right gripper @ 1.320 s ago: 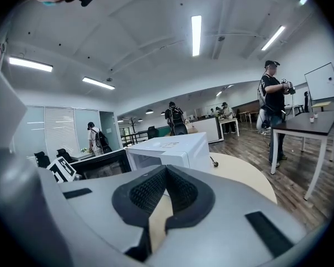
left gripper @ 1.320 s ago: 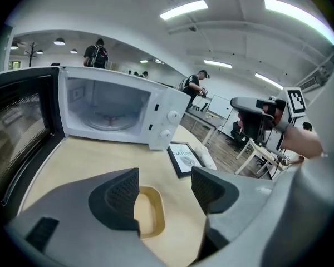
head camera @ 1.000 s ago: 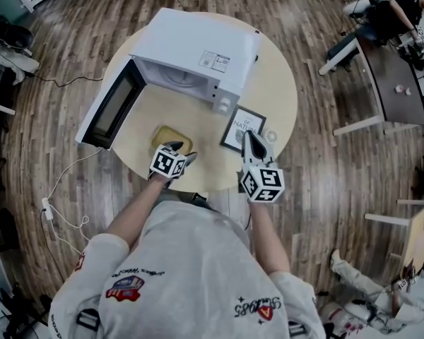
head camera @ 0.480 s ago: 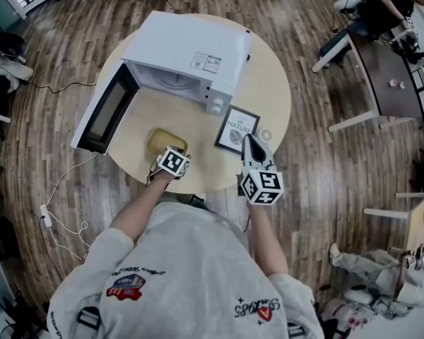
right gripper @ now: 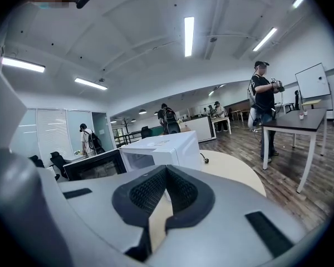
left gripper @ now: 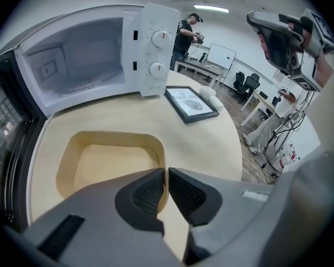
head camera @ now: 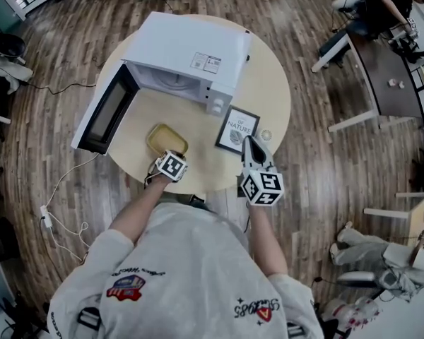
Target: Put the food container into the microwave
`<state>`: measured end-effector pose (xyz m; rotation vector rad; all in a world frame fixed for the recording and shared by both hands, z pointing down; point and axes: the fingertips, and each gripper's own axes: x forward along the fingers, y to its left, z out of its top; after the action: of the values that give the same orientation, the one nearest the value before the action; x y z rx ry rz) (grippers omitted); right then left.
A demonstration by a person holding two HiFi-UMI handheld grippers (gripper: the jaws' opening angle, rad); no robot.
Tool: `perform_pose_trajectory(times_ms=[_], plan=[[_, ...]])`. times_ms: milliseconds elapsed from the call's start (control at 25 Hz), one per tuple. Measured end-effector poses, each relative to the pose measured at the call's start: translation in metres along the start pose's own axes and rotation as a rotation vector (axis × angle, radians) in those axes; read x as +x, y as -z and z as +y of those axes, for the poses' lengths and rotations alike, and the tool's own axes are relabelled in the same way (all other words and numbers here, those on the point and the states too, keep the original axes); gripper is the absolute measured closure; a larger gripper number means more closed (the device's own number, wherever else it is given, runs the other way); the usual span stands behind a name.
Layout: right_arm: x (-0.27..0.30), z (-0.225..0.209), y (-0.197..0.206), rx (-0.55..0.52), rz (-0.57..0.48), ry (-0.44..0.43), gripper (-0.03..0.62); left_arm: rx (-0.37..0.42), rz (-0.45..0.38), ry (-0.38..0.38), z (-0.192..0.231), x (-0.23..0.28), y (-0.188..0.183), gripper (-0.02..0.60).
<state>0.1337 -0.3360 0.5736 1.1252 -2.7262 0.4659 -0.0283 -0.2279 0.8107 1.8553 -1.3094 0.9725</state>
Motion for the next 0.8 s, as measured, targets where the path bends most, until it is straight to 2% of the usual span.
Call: perform_pose_trajectory(times_ms=[360,520,680,800], plan=[[0.008,0.01,-0.003,0.008,-0.004,-0.029,0.602,0.028,-0.049,-0.048,0.016,-0.028,-0.007,0.561],[0.01,0.015,-0.003,0.014,-0.004,-0.045,0.602,0.015,-0.049,-0.045,0.021,-0.041,-0.006,0.563],[0.015,0.02,-0.005,0.018,-0.003,-0.064,0.602,0.0,-0.092,-0.065,0.031,-0.057,-0.015,0.565],[0.021,0.026,-0.005,0.022,-0.002,-0.084,0.602,-0.039,-0.136,-0.066,0.035,-0.075,-0.023,0.565]])
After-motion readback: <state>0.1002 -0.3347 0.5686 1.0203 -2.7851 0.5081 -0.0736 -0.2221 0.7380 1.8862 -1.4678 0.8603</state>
